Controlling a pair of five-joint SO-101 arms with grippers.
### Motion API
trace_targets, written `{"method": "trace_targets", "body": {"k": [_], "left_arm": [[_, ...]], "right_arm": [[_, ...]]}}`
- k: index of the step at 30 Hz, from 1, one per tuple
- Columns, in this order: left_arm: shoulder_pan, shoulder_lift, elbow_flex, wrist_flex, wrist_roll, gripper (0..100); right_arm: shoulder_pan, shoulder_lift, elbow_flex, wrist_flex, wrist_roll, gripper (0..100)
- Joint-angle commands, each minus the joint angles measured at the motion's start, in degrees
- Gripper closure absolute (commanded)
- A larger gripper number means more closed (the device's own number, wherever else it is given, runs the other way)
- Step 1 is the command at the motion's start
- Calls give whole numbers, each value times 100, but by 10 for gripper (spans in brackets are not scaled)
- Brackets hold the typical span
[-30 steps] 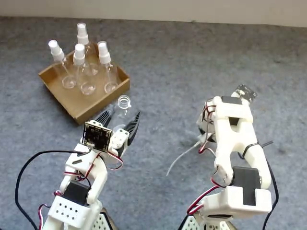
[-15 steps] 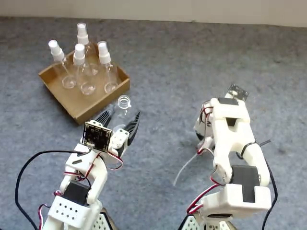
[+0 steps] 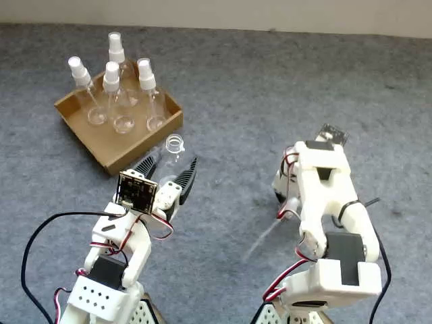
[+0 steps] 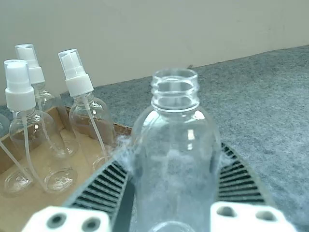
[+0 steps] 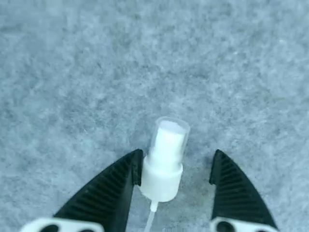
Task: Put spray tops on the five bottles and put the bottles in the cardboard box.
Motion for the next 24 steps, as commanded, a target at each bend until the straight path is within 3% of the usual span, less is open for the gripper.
{"method": "trace_targets", "body": {"k": [1, 10, 12, 19, 24], "left_arm": [[-13, -101, 154, -158, 44, 944], [-13, -101, 154, -158, 44, 944], [-13, -101, 154, -158, 44, 944], [-4, -101, 154, -158, 44, 944], [312, -101, 154, -149, 44, 944]], "right_arm": [[-48, -110, 66, -40, 88, 979], [-4, -163, 40, -4, 149, 981], [-31, -171, 13, -31, 554, 981], [-4, -171, -523, 13, 3156, 981], [-4, -215, -857, 22, 3385, 981]]}}
